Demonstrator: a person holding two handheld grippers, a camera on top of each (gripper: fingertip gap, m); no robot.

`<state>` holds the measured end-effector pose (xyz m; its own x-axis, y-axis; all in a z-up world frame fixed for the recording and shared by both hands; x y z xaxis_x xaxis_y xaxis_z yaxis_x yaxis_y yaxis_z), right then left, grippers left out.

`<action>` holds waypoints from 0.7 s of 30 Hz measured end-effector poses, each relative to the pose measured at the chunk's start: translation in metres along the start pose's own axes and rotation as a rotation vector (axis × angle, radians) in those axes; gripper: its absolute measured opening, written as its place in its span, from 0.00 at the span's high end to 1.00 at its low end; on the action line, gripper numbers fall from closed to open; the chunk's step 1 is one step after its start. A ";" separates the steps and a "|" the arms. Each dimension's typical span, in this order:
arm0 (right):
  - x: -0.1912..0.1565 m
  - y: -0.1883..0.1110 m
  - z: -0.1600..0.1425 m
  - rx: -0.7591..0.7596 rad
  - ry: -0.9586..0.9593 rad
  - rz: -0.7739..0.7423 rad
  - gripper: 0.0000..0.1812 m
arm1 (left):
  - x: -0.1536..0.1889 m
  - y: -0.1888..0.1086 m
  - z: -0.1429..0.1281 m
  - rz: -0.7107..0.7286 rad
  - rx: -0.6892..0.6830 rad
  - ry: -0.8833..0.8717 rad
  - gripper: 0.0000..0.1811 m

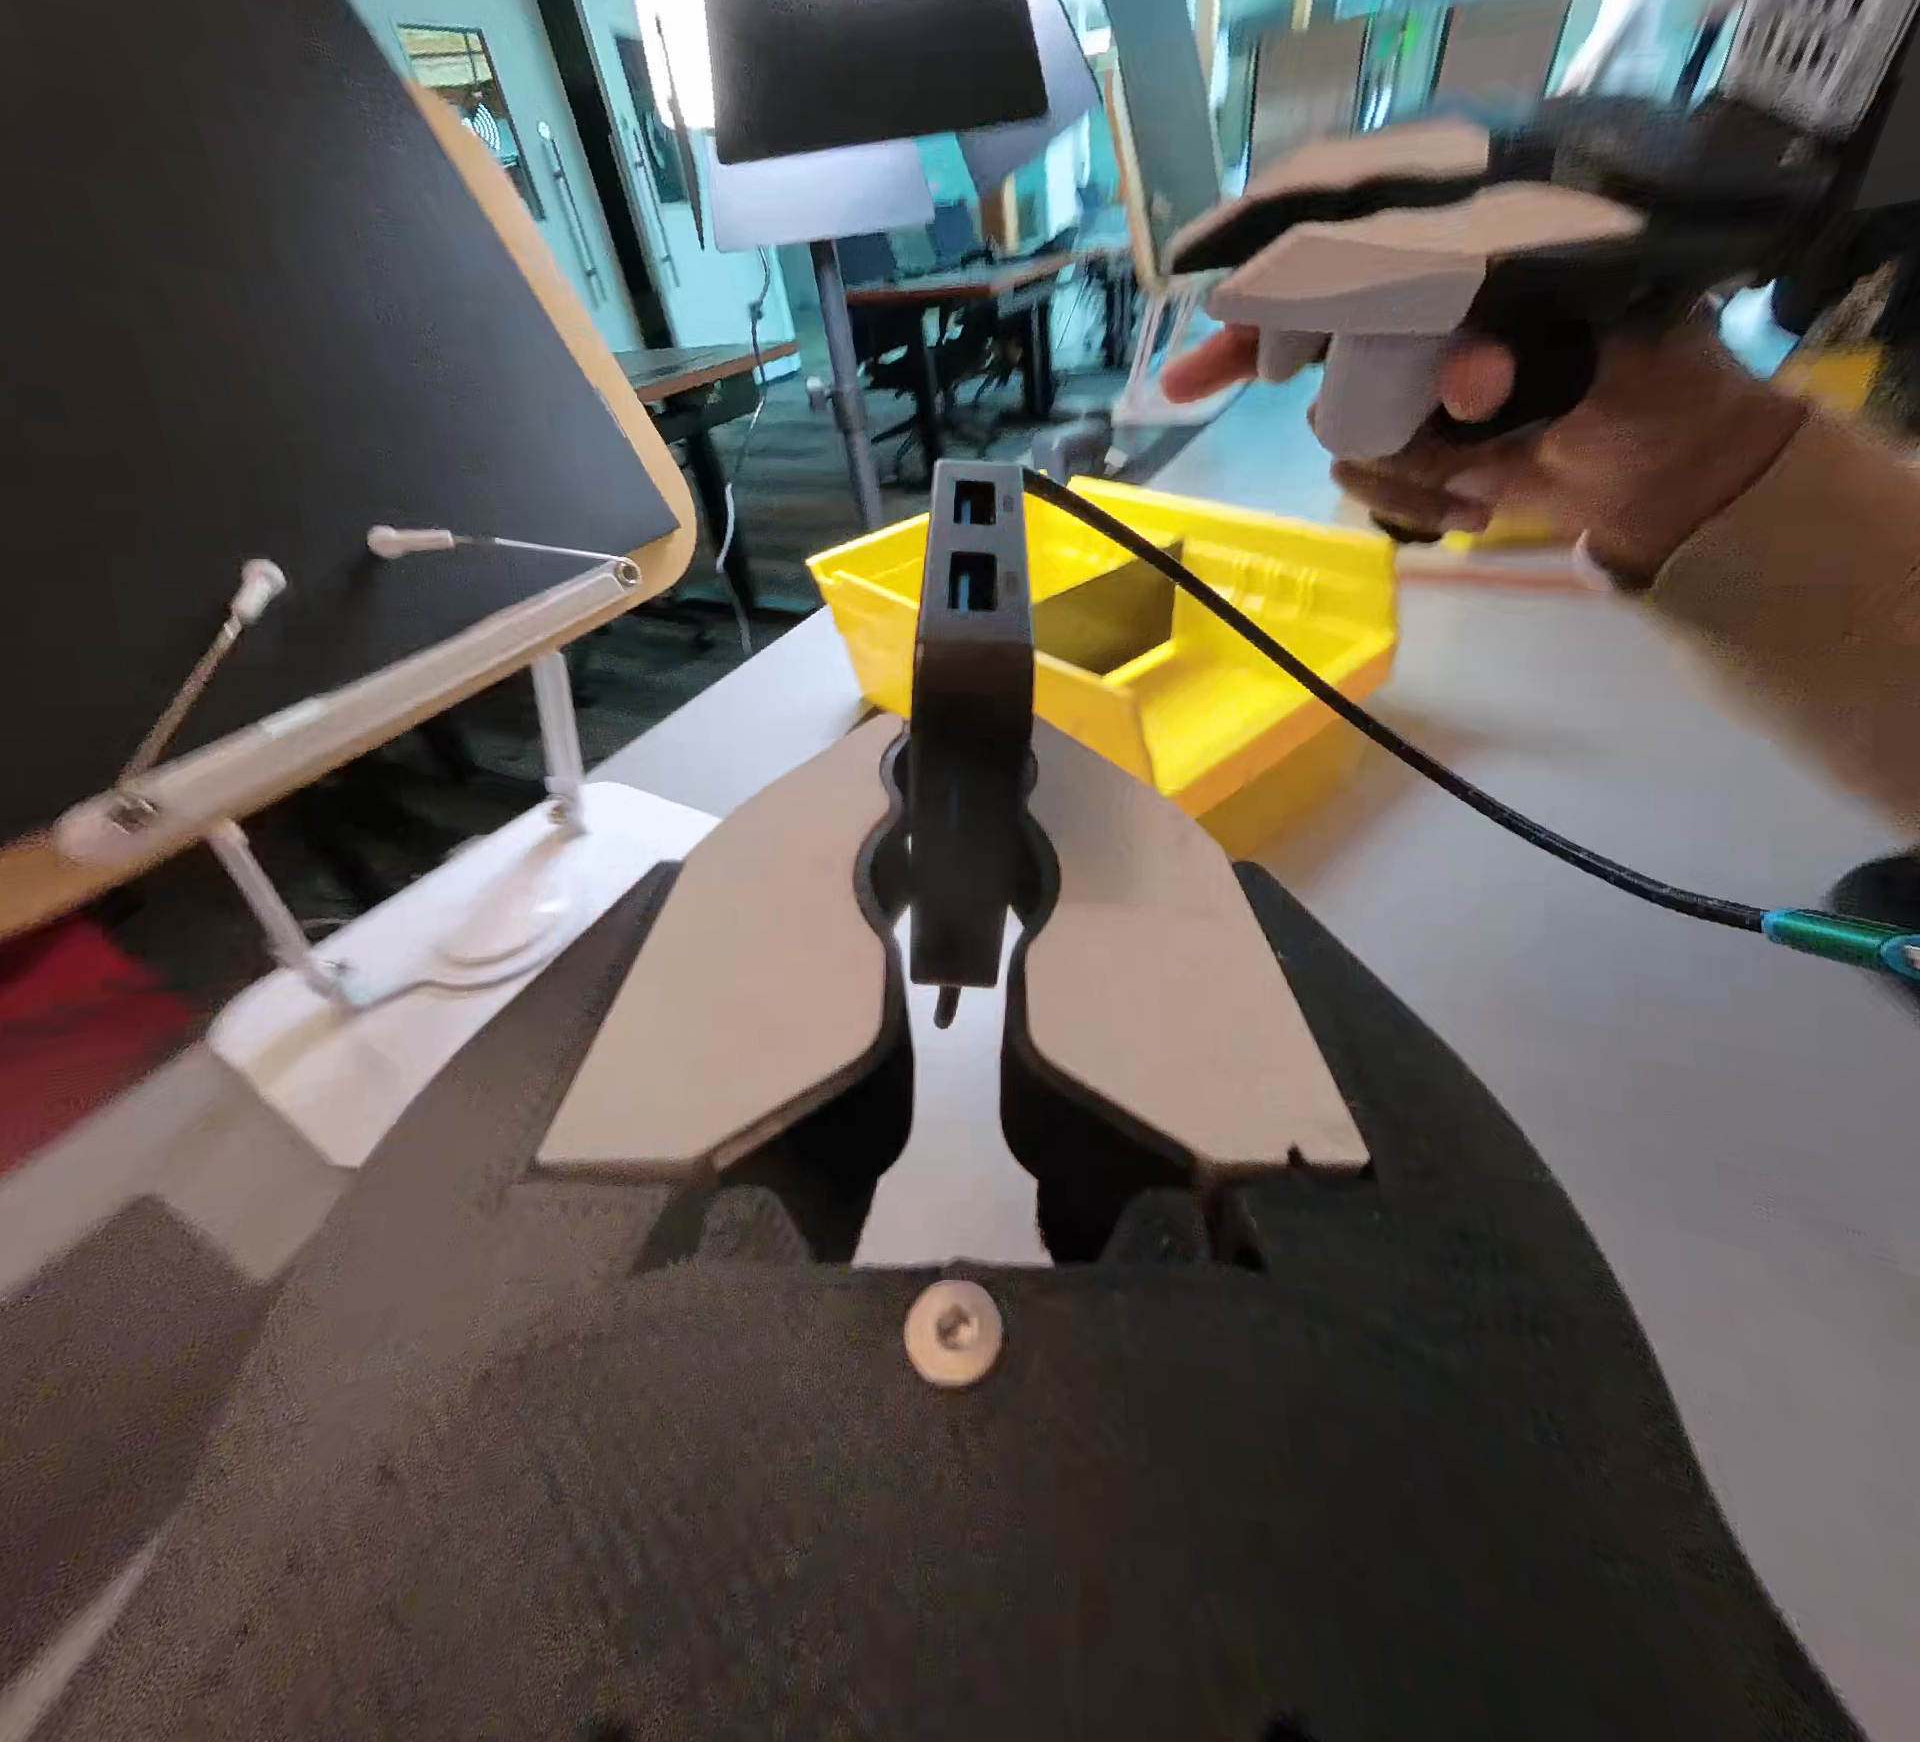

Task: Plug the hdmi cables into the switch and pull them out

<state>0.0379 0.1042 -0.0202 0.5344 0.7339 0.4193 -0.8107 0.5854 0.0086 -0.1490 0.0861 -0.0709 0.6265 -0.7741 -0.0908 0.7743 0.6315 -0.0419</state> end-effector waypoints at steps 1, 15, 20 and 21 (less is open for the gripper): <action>0.012 -0.008 0.000 0.030 0.052 -0.020 0.90 | -0.006 -0.003 0.000 -0.022 0.040 -0.085 0.92; 0.005 -0.009 -0.017 0.120 0.409 0.330 0.92 | 0.011 -0.003 0.021 -0.465 0.259 -0.622 0.92; -0.035 0.011 -0.007 0.139 0.497 0.496 0.85 | 0.036 0.015 0.011 -0.502 0.088 -0.583 0.92; -0.039 0.014 -0.007 0.162 0.543 0.519 0.85 | 0.039 0.018 0.009 -0.496 0.056 -0.571 0.92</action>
<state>0.0074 0.0864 -0.0422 0.0846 0.9915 -0.0985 -0.9922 0.0929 0.0834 -0.1100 0.0665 -0.0659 0.1410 -0.8788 0.4560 0.9713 0.2120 0.1081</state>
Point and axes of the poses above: each gripper's, where its closed fingertips meet, y out along the fingers, z out of its top, x = y × z across the jaws, the point moved 5 cm from there along -y, back along the fingers, and after that the axes turned 2 degrees about -y, right-handed, at the moved point
